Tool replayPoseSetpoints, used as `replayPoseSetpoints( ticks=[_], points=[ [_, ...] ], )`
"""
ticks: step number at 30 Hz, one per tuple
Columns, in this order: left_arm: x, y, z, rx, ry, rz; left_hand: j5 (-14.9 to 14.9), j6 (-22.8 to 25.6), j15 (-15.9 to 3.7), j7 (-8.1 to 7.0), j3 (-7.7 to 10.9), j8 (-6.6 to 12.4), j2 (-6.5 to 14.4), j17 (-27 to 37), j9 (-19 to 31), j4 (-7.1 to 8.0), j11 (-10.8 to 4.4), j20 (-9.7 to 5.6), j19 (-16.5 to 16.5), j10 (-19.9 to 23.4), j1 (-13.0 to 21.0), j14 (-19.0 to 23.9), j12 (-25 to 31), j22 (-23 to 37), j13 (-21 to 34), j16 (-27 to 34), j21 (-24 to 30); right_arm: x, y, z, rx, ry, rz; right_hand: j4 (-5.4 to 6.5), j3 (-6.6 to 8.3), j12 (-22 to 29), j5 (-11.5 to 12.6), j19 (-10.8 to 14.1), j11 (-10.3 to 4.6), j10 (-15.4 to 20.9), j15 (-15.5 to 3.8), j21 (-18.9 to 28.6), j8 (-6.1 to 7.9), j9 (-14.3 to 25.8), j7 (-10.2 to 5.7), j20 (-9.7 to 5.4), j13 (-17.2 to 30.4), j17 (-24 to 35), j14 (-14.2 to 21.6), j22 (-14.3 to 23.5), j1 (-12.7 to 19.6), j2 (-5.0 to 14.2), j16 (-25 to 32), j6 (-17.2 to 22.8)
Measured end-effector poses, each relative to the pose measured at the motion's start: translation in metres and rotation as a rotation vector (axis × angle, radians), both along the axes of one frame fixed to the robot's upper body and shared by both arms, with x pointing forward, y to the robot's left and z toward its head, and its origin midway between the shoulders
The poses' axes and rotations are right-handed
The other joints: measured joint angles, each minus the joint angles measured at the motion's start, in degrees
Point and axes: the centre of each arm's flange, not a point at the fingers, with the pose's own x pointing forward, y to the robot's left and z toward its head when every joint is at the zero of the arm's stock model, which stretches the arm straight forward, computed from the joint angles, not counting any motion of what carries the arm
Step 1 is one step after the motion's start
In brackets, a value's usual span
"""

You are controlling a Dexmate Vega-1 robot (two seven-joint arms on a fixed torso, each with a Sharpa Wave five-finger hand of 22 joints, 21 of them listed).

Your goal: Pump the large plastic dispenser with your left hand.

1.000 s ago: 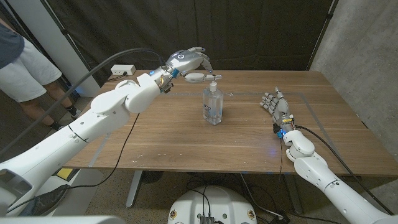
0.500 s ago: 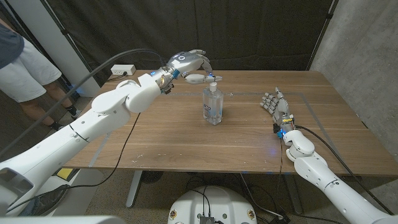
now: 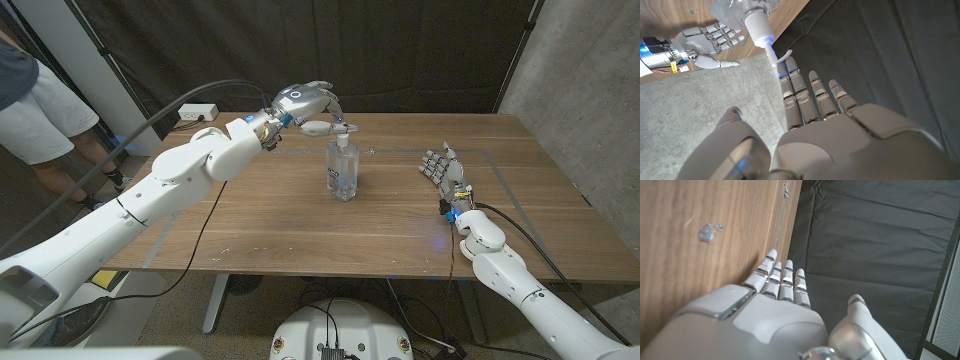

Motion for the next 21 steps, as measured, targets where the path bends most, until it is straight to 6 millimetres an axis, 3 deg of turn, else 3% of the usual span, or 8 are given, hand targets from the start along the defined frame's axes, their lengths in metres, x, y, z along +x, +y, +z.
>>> replayPoseSetpoints(
  ticks=[21],
  points=[
    [0.0014,-0.0024,-0.0049,0.035,-0.002,0.007,0.0,0.2,0.00,-0.42,-0.02,-0.11,0.1,0.0,0.0,-0.02,-0.04,0.30,-0.3,-0.1,0.1,0.0,-0.4,0.0,0.0,0.0,-0.4,-0.0012,0.0015,0.0037,0.003,-0.016,-0.002,0.00,0.00,0.0,0.0,-0.1,0.00,0.0,0.21,-0.5,0.00,0.0,0.00,0.53,0.0,0.0,-0.4,0.0,0.0,0.00,0.0,0.0]
  ],
)
